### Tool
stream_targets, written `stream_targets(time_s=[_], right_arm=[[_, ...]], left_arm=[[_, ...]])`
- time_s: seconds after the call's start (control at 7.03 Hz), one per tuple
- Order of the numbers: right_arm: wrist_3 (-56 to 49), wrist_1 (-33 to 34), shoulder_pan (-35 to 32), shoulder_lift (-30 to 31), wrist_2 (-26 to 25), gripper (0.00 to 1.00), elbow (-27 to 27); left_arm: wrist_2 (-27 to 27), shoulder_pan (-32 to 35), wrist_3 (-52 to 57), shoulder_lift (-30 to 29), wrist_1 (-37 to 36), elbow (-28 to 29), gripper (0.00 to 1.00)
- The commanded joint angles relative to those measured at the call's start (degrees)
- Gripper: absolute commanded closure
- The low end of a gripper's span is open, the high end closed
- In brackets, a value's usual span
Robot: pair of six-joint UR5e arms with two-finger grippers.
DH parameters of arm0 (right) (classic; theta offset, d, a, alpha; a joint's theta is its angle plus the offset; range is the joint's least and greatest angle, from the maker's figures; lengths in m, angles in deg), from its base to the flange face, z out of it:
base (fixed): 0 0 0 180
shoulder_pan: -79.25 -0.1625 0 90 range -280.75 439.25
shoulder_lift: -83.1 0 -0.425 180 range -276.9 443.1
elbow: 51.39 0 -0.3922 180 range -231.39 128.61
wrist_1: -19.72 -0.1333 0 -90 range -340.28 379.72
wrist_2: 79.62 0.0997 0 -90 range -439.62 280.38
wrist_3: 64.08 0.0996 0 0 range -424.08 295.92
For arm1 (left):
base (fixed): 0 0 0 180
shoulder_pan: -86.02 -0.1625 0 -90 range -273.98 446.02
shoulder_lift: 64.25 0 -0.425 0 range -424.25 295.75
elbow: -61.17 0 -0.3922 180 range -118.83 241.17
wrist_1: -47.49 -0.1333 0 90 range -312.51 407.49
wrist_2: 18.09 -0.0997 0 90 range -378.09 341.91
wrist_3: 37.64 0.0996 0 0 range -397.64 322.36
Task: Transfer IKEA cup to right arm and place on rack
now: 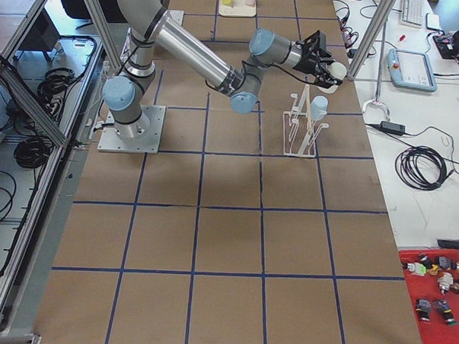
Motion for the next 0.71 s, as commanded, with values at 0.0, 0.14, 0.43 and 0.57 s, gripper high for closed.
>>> stream_targets(time_s=[0.0, 0.14, 0.43, 0.57], right_arm=[[-2.61, 4.73, 2.59, -4.23, 0.46, 0.81, -0.08], [-2.79, 6.57, 2.77, -5.38, 1.42, 0.81, 0.36], [-6.21, 8.52, 4.35, -8.10, 1.34, 0.80, 0.54], [-6.13, 11.65, 4.36, -9.60, 1.34, 0.80, 0.62]], left_arm=[[-1.47, 1.81, -1.50, 2.02, 2.51, -1.31, 0.01], [-1.56, 1.90, -3.42, 2.38, 2.53, -2.01, 0.01], [-2.78, 1.99, -4.40, 2.47, 2.00, -3.77, 0.01], [-2.79, 1.99, -4.40, 2.55, 2.00, -3.78, 0.01]])
